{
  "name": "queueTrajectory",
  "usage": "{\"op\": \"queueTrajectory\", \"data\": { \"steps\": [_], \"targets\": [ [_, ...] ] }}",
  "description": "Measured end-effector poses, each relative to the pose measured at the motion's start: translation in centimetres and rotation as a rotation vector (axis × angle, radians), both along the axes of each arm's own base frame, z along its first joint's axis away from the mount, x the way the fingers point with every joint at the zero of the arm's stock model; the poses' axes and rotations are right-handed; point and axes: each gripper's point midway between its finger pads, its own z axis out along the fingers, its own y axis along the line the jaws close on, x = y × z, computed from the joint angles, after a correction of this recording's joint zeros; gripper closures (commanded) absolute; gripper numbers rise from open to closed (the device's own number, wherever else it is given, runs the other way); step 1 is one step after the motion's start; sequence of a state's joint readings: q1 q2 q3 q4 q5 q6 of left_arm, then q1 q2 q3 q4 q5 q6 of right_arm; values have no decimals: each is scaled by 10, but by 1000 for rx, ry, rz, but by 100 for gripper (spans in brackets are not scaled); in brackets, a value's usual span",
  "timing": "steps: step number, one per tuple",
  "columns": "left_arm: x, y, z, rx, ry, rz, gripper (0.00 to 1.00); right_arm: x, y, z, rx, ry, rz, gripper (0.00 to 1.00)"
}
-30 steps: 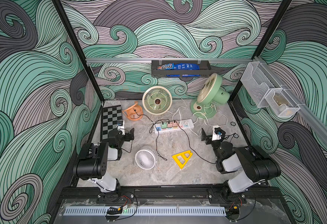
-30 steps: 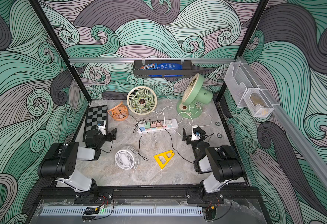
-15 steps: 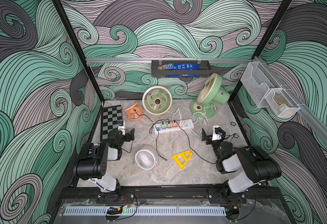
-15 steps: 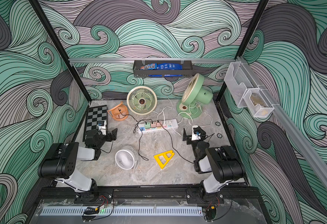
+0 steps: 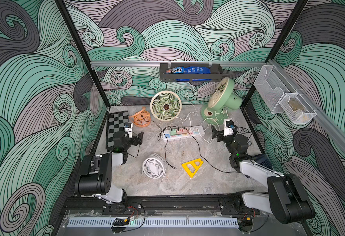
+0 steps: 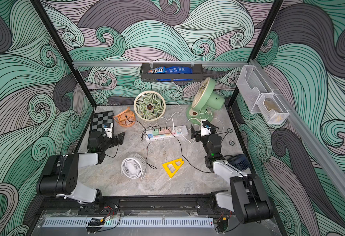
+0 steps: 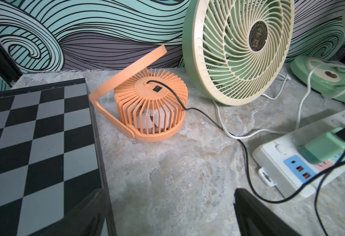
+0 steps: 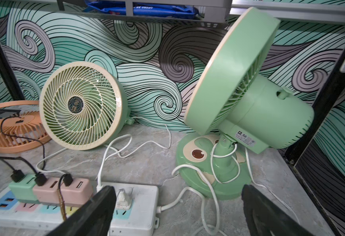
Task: Unplug the desk fan from the power strip
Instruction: Remove the plug from the socket.
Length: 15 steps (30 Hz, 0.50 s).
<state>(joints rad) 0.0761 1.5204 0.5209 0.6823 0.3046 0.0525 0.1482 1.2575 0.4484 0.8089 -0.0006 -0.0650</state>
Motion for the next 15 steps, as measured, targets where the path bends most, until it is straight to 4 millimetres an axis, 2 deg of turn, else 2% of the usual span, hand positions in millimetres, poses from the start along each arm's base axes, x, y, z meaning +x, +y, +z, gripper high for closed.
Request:
{"op": "queueTrajectory", "data": {
  "steps": [8, 12, 15],
  "targets": [
    [25, -18, 40, -18, 83, -149, 1, 9, 43, 22, 66, 139, 187, 1],
    [28, -33, 66, -10, 127, -270, 1, 2, 65, 22, 155, 219, 271, 1],
    [22, -45, 82, -5, 157, -371, 1, -4, 85, 18, 231, 298, 356, 1]
  ]
}}
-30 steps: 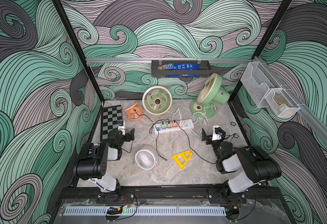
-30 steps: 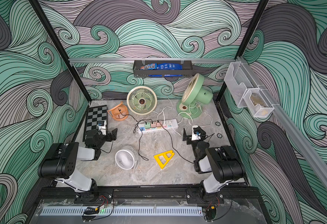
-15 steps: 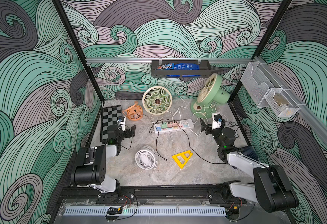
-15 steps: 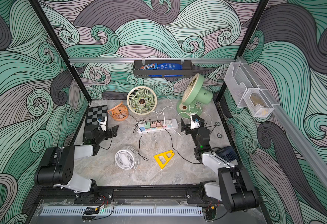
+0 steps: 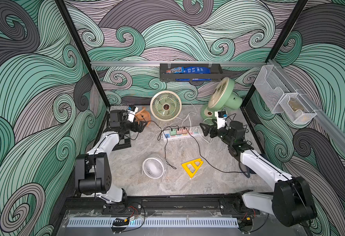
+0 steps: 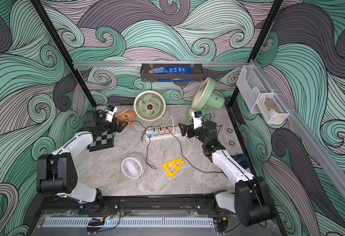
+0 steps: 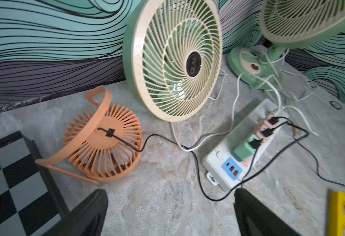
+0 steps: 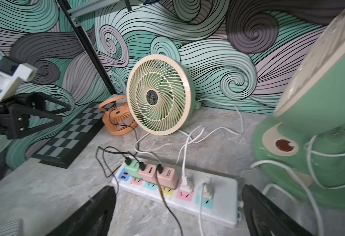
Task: Unplug the desk fan from the power strip
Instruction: Remove the plug from the socket.
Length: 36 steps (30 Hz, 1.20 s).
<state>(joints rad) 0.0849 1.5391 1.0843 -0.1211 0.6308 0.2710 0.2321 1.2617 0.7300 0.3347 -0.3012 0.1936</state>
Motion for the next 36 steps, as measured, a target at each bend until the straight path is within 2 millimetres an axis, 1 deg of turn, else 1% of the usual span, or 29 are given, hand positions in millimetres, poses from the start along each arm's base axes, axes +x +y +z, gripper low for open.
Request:
{"op": "queueTrajectory", "data": {
  "steps": [3, 5, 6, 10, 11, 13, 15, 18, 24, 27, 29, 32, 36],
  "targets": [
    [-12, -11, 8, 3, 34, -100, 1, -6, 21, -10, 59, 83, 77, 1],
    [-20, -18, 11, 10, 59, -164, 1, -11, 36, -23, 84, 145, 123, 2],
    [-24, -22, 12, 15, 73, -196, 1, -14, 44, -28, 90, 171, 143, 7],
    [-36, -37, 11, 50, 125, -317, 2, -25, 71, -38, 121, 226, 213, 33],
    [-40, -42, 10, 59, 139, -348, 2, -28, 77, -40, 129, 235, 230, 37],
    [-45, -53, 5, 81, 168, -411, 2, -31, 87, -45, 144, 259, 249, 42],
    [-52, -64, -1, 101, 200, -471, 3, -32, 96, -53, 151, 286, 259, 53],
    [-56, -79, -9, 125, 235, -537, 3, -32, 108, -67, 155, 332, 265, 69],
    [-53, -110, -21, 208, 255, -631, 4, -36, 141, -91, 146, 379, 265, 85],
    [-49, -123, -28, 247, 256, -660, 4, -36, 151, -94, 154, 353, 253, 92],
    [-47, -129, -34, 273, 261, -672, 4, -35, 153, -98, 161, 330, 237, 95],
    [-43, -137, -44, 317, 269, -683, 4, -33, 151, -107, 172, 294, 206, 98],
    [-34, -145, -58, 365, 281, -684, 4, -27, 147, -123, 175, 256, 163, 100]
  ]
}}
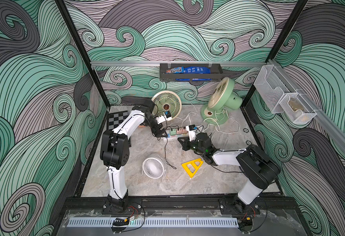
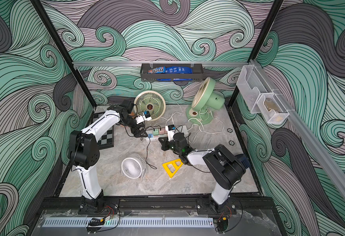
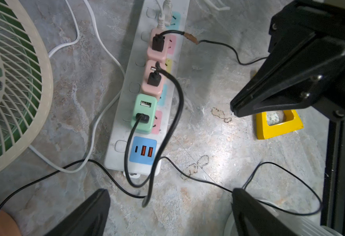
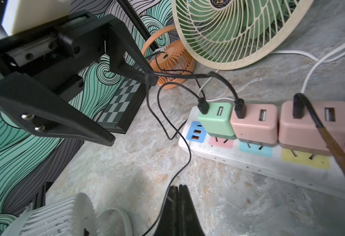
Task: Unplug the desk fan from the power strip
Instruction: Remove the plug from the socket.
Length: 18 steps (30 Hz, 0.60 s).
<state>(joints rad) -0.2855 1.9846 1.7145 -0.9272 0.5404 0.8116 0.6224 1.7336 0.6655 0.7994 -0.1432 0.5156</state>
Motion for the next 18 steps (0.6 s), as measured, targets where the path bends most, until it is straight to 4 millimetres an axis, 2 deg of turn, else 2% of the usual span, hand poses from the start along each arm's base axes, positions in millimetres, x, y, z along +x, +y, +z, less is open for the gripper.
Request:
{"op": "queueTrajectory", "data": {
  "steps": [5, 18],
  "targets": [
    [9, -5, -17, 48, -12, 11, 7, 10, 0, -12, -10, -50, -40, 100],
    [32, -26, -36, 111, -82, 33, 14, 22, 10, -32, -41, -159, -92, 100]
  ]
}}
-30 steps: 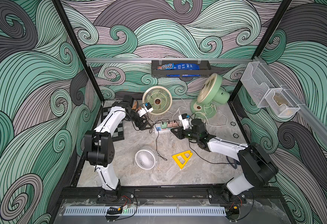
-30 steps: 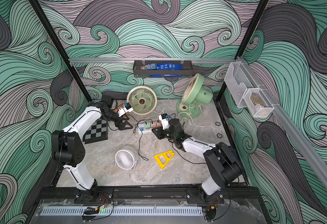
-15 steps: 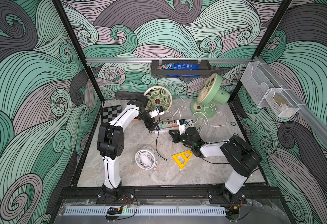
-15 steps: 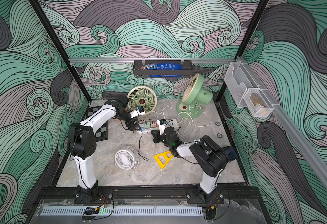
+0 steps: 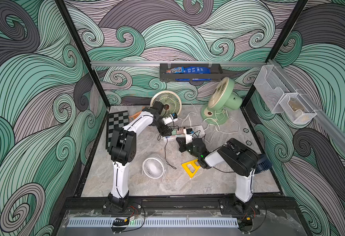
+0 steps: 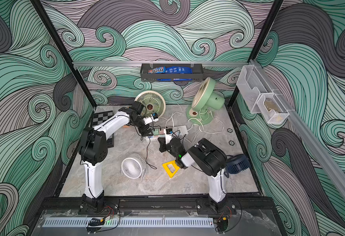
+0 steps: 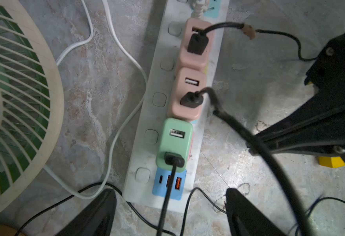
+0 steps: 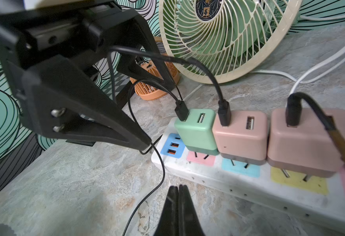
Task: Unplug the desk fan from the power strip
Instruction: Remove the plug from the socket.
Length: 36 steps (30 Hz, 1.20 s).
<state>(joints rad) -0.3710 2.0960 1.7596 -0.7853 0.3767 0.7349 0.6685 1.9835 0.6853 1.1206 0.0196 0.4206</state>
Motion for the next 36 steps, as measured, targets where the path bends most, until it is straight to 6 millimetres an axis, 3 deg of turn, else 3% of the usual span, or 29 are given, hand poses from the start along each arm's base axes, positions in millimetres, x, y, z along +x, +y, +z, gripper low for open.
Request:
{"op": "queueTrajectory", "data": {
  "steps": [9, 21, 27, 36],
  "targets": [
    [3, -10, -8, 13, 0, -4, 19, 18, 10, 2, 2, -31, -20, 100],
    [7, -19, -21, 34, 4, -17, 21, 30, 11, -10, -8, -4, -60, 100],
    [6, -22, -25, 46, 3, -23, 25, 33, 8, -32, -43, 46, -84, 100],
    [7, -25, -25, 52, -8, -34, 37, 39, 8, -32, -44, 59, -121, 100]
  ]
}}
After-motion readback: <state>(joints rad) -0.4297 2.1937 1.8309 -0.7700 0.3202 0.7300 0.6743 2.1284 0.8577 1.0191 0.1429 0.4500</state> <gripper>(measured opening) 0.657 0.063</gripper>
